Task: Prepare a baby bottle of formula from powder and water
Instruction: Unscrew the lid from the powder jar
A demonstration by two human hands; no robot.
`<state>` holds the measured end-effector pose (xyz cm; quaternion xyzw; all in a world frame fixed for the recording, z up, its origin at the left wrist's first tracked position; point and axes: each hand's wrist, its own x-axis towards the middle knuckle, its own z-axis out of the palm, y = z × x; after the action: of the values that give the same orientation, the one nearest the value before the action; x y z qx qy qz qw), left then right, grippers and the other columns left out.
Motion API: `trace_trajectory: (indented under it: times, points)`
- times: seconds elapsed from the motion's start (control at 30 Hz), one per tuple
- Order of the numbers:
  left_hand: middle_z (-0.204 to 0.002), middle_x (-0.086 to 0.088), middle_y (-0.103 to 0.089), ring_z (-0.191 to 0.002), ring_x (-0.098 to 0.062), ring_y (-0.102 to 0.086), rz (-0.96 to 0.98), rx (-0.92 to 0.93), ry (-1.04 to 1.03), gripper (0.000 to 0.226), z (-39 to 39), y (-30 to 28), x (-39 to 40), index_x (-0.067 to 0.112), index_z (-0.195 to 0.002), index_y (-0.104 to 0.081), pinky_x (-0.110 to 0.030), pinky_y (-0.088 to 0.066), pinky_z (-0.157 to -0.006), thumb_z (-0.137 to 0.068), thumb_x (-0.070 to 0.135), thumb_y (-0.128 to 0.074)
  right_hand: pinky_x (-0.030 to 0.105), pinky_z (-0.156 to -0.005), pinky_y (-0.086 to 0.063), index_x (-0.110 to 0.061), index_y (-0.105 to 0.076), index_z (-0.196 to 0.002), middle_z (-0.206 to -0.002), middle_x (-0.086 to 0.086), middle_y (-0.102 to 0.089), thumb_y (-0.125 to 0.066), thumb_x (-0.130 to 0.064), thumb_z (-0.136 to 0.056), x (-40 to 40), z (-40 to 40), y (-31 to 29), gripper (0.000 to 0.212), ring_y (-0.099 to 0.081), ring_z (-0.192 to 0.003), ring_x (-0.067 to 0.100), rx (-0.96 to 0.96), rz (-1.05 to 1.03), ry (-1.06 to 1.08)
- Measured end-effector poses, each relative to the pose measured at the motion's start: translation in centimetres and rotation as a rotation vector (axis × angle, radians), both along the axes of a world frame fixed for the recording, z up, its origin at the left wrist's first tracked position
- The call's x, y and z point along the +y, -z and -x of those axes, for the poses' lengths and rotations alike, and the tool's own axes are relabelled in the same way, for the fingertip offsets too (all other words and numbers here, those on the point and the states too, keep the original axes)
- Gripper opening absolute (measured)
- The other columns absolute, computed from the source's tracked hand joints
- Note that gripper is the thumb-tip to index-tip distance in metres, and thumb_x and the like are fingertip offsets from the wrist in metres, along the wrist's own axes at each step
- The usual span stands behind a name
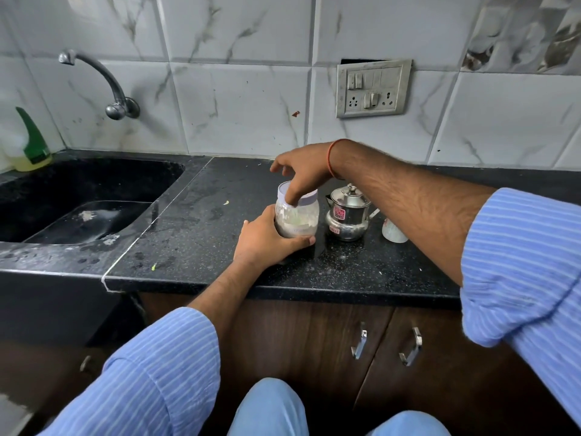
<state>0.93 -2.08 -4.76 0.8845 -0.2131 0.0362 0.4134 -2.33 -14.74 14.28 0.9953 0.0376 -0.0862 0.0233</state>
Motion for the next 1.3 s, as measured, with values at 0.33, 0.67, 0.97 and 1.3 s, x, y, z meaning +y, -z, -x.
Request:
trace_trajectory:
  times: [0.33,0.67,0.97,1.3]
  points:
    - [-0.124,0.019,-0.076,-0.095,-0.022,-0.082,0.009,0.018,-0.002,0.103,-0.2,0.1,-0.1,0.041,-0.141,-0.052,-0.064,-0.047,-0.120,-0.058,0.094,-0.081,0.042,-0.112,-0.049,-0.029,-0.035,-0.162,-0.161,0.000,-0.048,-0.080,-0.058,-0.082,-0.2,-0.4,0.5,0.096,-0.058,-0.135,0.027,0.017,-0.004,0.005]
    - [-0.127,0.017,-0.077,-0.114,-0.017,-0.077,0.012,-0.018,-0.014,0.100,0.2,-0.1,0.0,0.036,-0.144,-0.054,-0.062,-0.030,-0.131,-0.063,0.087,-0.083,0.044,-0.108,-0.052,-0.028,-0.035,-0.162,-0.160,0.002,-0.048,-0.076,-0.056,-0.081,-0.7,-0.9,0.9,0.095,-0.058,-0.134,0.027,-0.036,0.043,-0.008]
    - [-0.133,0.015,-0.076,-0.129,-0.019,-0.071,0.012,-0.022,-0.024,0.095,0.6,-0.5,0.1,0.033,-0.147,-0.054,-0.061,-0.016,-0.137,-0.071,0.079,-0.088,0.040,-0.110,-0.048,-0.032,-0.040,-0.160,-0.156,0.000,-0.052,-0.082,-0.053,-0.080,-0.9,-1.1,1.2,0.093,-0.054,-0.137,0.023,-0.068,0.001,-0.041]
    - [-0.131,0.015,-0.075,-0.130,-0.020,-0.069,0.035,-0.003,-0.014,0.090,1.0,-0.9,0.3,0.033,-0.143,-0.055,-0.062,-0.029,-0.131,-0.072,0.075,-0.090,0.033,-0.102,-0.046,-0.040,-0.055,-0.149,-0.146,-0.002,-0.060,-0.084,-0.046,-0.082,-1.5,0.2,1.2,0.073,-0.057,-0.129,0.021,-0.153,-0.094,-0.072]
